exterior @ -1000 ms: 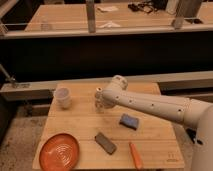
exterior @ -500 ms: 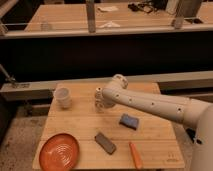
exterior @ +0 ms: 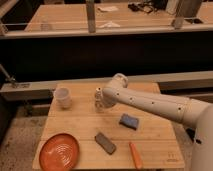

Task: Knock the bottle over

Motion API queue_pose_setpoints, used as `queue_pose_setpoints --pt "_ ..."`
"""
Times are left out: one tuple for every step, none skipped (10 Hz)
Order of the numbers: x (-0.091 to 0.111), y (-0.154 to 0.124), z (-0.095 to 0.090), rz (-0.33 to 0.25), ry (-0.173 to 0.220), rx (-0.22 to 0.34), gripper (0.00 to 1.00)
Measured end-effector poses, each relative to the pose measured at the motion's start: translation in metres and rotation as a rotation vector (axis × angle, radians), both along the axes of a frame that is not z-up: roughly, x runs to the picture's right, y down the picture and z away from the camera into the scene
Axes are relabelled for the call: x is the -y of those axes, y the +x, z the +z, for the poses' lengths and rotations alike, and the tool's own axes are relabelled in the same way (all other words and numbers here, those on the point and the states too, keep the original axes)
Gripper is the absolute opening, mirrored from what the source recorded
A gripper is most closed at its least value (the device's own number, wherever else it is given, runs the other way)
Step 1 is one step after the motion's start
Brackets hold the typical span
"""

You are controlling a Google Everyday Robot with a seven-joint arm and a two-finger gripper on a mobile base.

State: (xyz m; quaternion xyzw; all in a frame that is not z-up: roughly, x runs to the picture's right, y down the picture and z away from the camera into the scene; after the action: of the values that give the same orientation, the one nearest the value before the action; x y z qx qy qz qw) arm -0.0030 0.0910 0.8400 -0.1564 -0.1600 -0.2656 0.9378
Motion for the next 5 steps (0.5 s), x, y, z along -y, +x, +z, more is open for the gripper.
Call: queue_pose_setpoints --pt "0.0005 -0.0002 -0.0001 -0.002 -0.002 0.003 0.08" --pt "0.0006 -0.0005 0.0 -0.003 -0.005 0.006 0.08" --pt "0.0007 -0.0006 0.0 -0.006 -0.007 0.01 0.08" --pt "0.0012 -0.0004 -0.0001 -0.008 -0.008 0.012 0.08" --pt "0.0017 -0.0012 0.0001 -0.012 -0.011 0.018 0.08"
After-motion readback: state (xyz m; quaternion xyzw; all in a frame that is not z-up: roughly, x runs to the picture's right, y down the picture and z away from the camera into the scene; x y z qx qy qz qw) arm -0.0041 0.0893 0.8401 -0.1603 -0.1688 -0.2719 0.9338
